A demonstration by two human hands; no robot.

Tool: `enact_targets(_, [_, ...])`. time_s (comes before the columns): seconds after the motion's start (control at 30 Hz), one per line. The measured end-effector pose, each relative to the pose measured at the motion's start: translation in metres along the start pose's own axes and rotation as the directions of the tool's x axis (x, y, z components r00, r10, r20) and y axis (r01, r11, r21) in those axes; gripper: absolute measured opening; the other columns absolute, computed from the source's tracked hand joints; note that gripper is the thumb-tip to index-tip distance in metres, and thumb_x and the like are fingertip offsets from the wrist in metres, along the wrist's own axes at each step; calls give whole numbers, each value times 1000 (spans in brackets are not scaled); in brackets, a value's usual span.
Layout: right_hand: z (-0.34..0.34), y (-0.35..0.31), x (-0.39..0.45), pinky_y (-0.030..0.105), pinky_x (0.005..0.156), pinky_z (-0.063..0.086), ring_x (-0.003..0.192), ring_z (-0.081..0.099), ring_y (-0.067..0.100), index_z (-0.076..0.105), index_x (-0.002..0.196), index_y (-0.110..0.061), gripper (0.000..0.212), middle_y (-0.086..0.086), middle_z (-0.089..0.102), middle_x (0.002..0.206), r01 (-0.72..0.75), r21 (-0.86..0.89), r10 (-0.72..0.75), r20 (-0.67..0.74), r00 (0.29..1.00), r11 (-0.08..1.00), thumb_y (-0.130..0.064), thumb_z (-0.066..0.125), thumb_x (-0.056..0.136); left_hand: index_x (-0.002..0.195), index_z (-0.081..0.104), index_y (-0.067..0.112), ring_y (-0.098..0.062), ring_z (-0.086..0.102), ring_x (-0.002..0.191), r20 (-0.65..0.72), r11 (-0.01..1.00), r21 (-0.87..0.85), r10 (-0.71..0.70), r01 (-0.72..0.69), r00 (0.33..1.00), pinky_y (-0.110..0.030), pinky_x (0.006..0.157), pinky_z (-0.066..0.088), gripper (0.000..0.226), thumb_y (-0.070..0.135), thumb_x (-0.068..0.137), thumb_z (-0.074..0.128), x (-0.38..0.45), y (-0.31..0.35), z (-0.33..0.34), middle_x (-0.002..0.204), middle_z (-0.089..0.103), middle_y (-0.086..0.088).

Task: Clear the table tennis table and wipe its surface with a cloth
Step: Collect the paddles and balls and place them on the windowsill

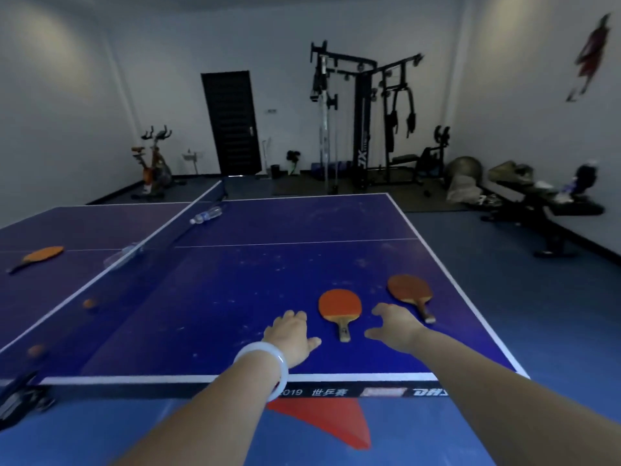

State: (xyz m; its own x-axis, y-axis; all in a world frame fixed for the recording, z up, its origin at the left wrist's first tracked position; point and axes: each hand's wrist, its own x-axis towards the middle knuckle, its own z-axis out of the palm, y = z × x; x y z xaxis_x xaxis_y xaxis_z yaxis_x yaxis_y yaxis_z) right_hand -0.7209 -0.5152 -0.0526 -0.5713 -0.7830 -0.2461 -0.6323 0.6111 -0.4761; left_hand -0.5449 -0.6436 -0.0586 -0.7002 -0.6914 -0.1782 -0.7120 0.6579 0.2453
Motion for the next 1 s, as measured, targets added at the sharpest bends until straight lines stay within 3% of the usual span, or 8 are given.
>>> enact_targets(0.07, [-6, 19, 8, 23, 72, 46, 104, 56, 22, 35, 147, -10, 65, 10, 46, 143, -20, 20, 20, 2, 1000, 1000, -34, 63, 94, 145, 34, 14, -26, 40, 131, 6, 1000, 1, 23, -23, 1000, -42, 106, 37, 59, 44, 97, 51, 17, 20, 8, 145, 38, -6])
enact_targets(0.13, [-8, 37, 18, 17, 54, 35, 81, 49, 17, 34, 147, -10, 65, 12, 49, 138, -44, 31, 44, -4, 999, 999, -34, 62, 94, 142, 36, 14, -26, 41, 128, 20, 999, -3, 50, -50, 999, -41, 104, 39, 56, 45, 97, 51, 33, 35, 17, 142, 39, -6])
enact_targets(0.37, [-5, 84, 70, 20, 55, 40, 60, 43, 6, 34, 148, -12, 65, 13, 43, 140, -130, 61, 132, -28, 991, 990, -35, 62, 94, 133, 45, 14, -25, 46, 120, 86, 993, -25, 117, -115, 989, -43, 101, 41, 48, 43, 96, 54, 100, 65, 41, 132, 45, -4])
enact_targets(0.53, [1, 110, 117, 28, 64, 49, 66, 54, 12, 36, 147, -12, 60, 9, 48, 134, -195, 132, 202, -38, 979, 972, -36, 59, 96, 137, 41, 14, -25, 45, 122, 135, 991, -66, 124, -117, 983, -43, 102, 42, 50, 42, 97, 52, 157, 76, 58, 135, 43, -4])
enact_targets(0.73, [1, 144, 164, 37, 73, 53, 92, 63, 27, 37, 145, -11, 58, 16, 56, 132, -277, 204, 287, -20, 958, 939, -37, 56, 98, 140, 38, 12, -25, 43, 126, 181, 992, -73, 119, -107, 976, -41, 101, 44, 54, 44, 98, 50, 213, 88, 82, 140, 41, -6])
enact_targets(0.83, [-2, 163, 188, 36, 77, 54, 95, 60, 23, 34, 148, -12, 62, 11, 48, 138, -283, 195, 293, -24, 956, 939, -39, 57, 97, 143, 35, 12, -26, 42, 126, 194, 992, -84, 110, -95, 975, -40, 102, 42, 58, 45, 98, 49, 235, 100, 93, 141, 39, -7])
enact_targets(0.93, [-3, 184, 217, 42, 99, 47, 123, 47, 29, 23, 153, -18, 71, 10, 43, 142, -248, 126, 255, -42, 966, 960, -44, 55, 96, 147, 29, 13, -26, 40, 128, 198, 993, -96, 90, -72, 976, -40, 104, 40, 63, 48, 98, 48, 256, 114, 108, 143, 35, -6])
enact_targets(1.0, [0, 199, 236, 42, 105, 40, 129, 41, 30, 17, 155, -22, 74, 9, 44, 142, -220, 49, 222, -55, 973, 974, -49, 52, 96, 150, 23, 15, -26, 37, 131, 191, 993, -111, 60, -39, 980, -42, 106, 40, 68, 53, 97, 45, 270, 123, 119, 147, 31, -5])
